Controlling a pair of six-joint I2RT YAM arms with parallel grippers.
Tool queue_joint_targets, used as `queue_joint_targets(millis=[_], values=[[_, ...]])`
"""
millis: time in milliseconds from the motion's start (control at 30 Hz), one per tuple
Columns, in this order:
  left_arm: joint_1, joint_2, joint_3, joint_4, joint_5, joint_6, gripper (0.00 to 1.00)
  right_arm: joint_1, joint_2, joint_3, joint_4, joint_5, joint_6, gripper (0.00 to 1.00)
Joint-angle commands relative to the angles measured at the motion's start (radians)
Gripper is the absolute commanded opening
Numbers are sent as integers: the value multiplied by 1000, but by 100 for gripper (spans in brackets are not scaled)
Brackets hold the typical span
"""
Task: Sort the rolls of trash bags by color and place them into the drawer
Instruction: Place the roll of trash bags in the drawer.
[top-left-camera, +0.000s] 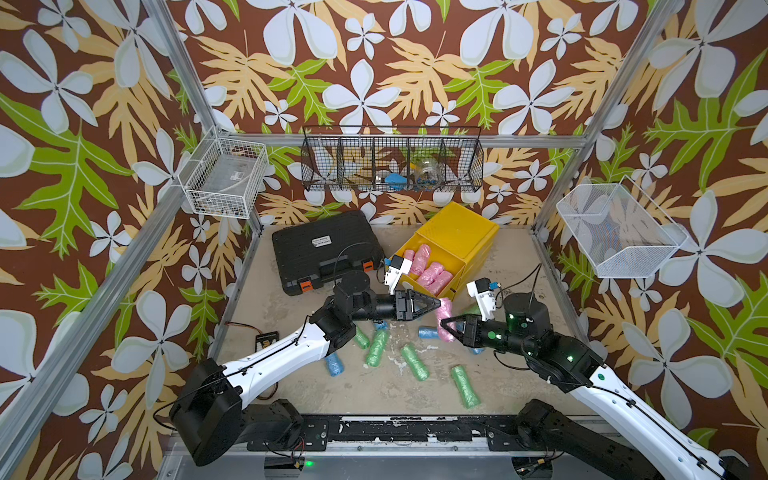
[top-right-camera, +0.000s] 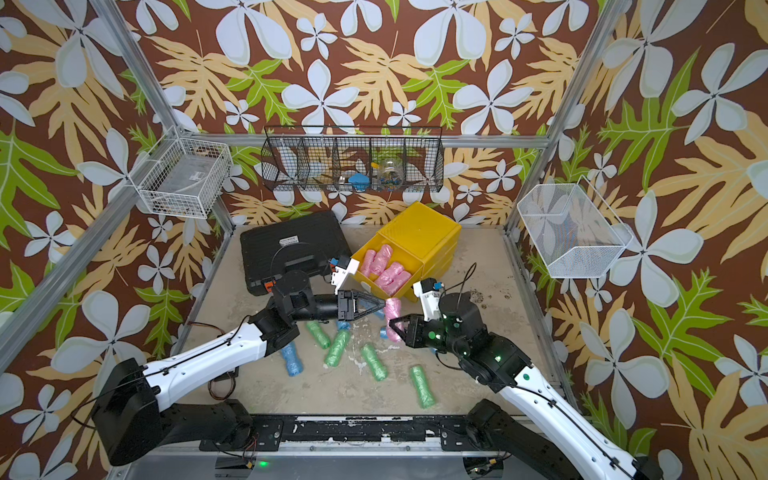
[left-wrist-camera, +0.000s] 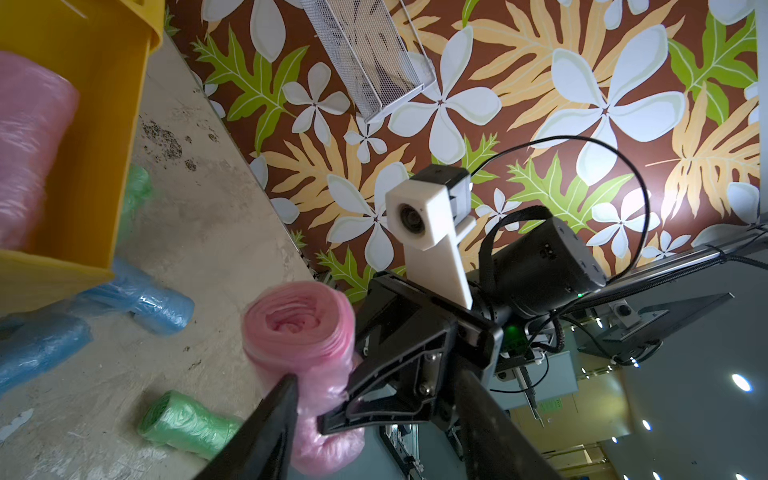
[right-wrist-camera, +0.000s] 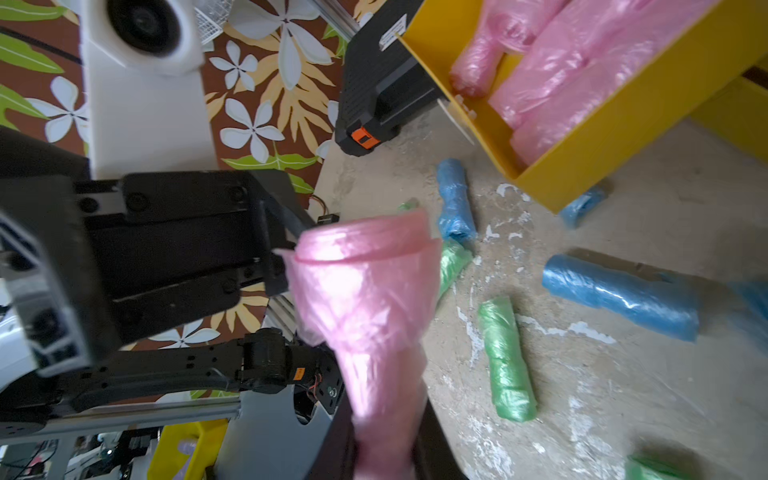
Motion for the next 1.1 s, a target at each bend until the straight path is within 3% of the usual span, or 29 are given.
queue_joint_targets(millis=[0,233,433,700,833,867,933,1067], values=[[-4,-8,7,-38,-9,45,63,1,5,10,91,-61,32,14],[-8,17,47,-44,0,55,61,1,26,-11,185,-160,66,14],[-10,32,76,-44,13,61,50,0,51,-1,217,-205,68,14],[-10,62,99,-53,19,69,31,0,68,16,217,-229,49,14],[-9,77,105,-50,33,68,9,0,76,28,208,-226,36,15],[-9,79,106,-50,35,67,2,0,79,31,208,-225,35,17],[-9,78,107,-50,35,65,0,0,81,37,205,-217,30,22],[-8,67,120,-73,19,78,0,-13,82,63,190,-176,13,54]])
